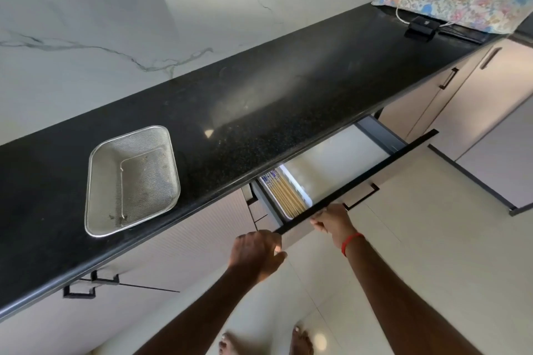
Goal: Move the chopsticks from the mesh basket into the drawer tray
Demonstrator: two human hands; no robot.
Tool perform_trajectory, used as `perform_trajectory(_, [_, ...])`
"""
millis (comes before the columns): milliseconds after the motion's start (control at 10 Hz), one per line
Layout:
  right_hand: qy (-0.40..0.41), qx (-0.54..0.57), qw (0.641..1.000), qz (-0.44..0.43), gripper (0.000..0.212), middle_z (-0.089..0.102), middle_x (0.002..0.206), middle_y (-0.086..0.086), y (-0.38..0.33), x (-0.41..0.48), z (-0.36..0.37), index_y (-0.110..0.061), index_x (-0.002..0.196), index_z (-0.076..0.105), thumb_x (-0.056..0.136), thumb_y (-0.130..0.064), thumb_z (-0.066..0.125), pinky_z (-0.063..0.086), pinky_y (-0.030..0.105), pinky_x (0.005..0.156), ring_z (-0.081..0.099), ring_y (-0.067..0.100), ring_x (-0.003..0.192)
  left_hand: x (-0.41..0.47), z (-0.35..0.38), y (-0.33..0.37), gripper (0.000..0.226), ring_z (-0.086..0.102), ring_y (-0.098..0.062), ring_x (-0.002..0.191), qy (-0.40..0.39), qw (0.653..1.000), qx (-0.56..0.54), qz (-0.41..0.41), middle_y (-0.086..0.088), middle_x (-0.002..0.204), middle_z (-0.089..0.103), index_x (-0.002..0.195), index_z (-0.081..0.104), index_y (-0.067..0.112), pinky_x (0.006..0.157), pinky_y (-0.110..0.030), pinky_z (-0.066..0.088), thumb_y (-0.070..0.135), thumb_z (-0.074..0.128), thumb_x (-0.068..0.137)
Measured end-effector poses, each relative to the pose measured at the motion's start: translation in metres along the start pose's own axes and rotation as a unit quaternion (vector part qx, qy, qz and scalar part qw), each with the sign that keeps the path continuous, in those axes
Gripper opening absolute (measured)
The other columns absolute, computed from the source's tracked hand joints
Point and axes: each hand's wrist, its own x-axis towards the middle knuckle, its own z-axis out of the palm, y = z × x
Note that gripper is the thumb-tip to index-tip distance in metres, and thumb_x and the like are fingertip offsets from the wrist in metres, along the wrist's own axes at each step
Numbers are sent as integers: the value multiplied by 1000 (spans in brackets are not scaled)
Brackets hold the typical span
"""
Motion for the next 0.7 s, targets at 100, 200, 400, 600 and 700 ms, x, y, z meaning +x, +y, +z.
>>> perform_trajectory(100, [-15, 15, 999, -40, 22, 58, 68, 12, -24, 8, 6, -6, 71, 61, 82, 14, 58, 40, 18, 41, 53, 12, 49, 4, -11, -9, 32, 68, -14, 100, 11, 1000, -12, -14, 5, 116, 70, 113, 65, 28, 84, -30, 56, 52, 56, 94])
perform_trajectory(200, [-32, 17, 991, -125, 17, 71, 88, 8, -56, 12, 15, -13, 101, 70, 89, -5, 62, 50, 19, 57, 68, 17, 77, 6, -25, -16, 33, 68, -14, 98, 33, 999, -14, -27, 5, 115, 71, 113, 65, 27, 81, -30, 55, 52, 54, 95])
perform_trajectory(400, [-27, -9, 980, -197, 15, 74, 93, 6, -84, 9, 34, -14, 104, 70, 94, -21, 60, 56, 30, 73, 72, 18, 85, 3, -42, -29, 32, 68, -12, 91, 61, 996, -42, -58, 6, 112, 73, 108, 67, 27, 77, -29, 57, 53, 55, 95])
perform_trajectory(600, [-65, -78, 970, -220, 15, 75, 93, 6, -96, 6, 50, -16, 103, 71, 93, -22, 61, 56, 29, 72, 73, 20, 86, -5, -58, -46, 34, 69, -14, 87, 83, 989, -52, -113, 7, 107, 74, 103, 69, 28, 74, -30, 57, 57, 55, 92])
perform_trajectory(700, [-67, -117, 958, -251, 14, 75, 90, 5, -103, 1, 59, -15, 100, 72, 93, -21, 61, 55, 28, 72, 73, 19, 84, -7, -59, -54, 35, 69, -14, 88, 96, 985, -54, -133, 7, 108, 74, 104, 69, 28, 75, -32, 58, 58, 55, 91])
